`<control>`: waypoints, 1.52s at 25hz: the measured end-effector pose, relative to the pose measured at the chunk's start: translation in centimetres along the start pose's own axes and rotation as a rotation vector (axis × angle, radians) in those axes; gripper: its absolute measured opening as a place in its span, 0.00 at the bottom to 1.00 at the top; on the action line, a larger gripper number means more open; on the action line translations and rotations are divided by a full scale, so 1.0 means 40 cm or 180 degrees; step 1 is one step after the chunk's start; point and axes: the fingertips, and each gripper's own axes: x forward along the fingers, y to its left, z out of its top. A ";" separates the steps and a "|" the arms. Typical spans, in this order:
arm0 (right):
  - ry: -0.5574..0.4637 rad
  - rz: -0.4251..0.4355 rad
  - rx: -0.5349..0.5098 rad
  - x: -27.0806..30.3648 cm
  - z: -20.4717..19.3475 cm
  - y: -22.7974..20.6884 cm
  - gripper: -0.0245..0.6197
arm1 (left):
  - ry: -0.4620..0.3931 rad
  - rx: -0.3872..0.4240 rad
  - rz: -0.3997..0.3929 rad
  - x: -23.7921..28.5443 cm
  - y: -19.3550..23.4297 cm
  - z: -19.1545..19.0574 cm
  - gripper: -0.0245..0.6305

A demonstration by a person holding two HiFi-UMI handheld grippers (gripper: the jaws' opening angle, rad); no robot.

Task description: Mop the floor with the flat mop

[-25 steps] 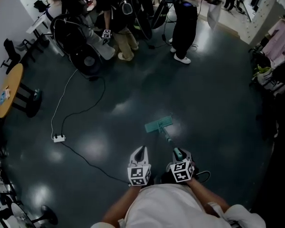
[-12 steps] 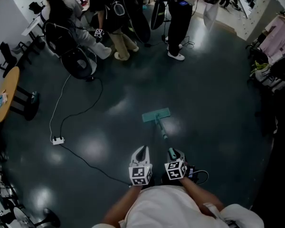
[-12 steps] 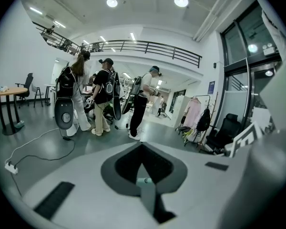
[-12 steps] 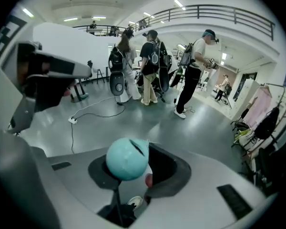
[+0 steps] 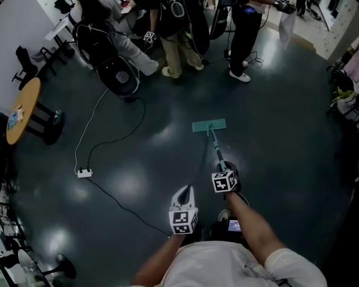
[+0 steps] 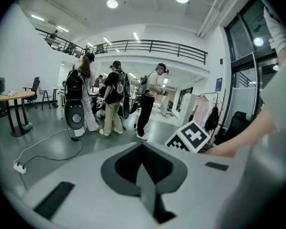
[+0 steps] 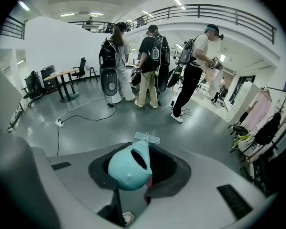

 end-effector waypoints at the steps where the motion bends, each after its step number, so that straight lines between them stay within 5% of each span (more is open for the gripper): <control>1: 0.0005 0.0013 0.0009 -0.006 0.004 -0.001 0.21 | -0.0001 -0.0010 0.0006 -0.005 0.002 -0.005 0.05; 8: 0.0043 0.0212 -0.0111 -0.238 -0.068 0.016 0.21 | 0.0016 -0.0108 -0.0096 -0.035 -0.029 -0.020 0.05; 14: -0.0273 0.0332 -0.0099 -0.473 -0.061 0.061 0.21 | -0.0191 -0.0187 -0.0376 -0.082 -0.086 0.054 0.05; 21: -0.0392 0.0363 -0.0092 -0.485 -0.067 0.092 0.21 | -0.0055 -0.0107 -0.0587 -0.067 -0.145 0.019 0.05; 38: -0.0470 0.0400 -0.0145 -0.485 -0.065 0.117 0.21 | -0.0138 -0.0006 -0.0597 -0.083 -0.134 0.035 0.05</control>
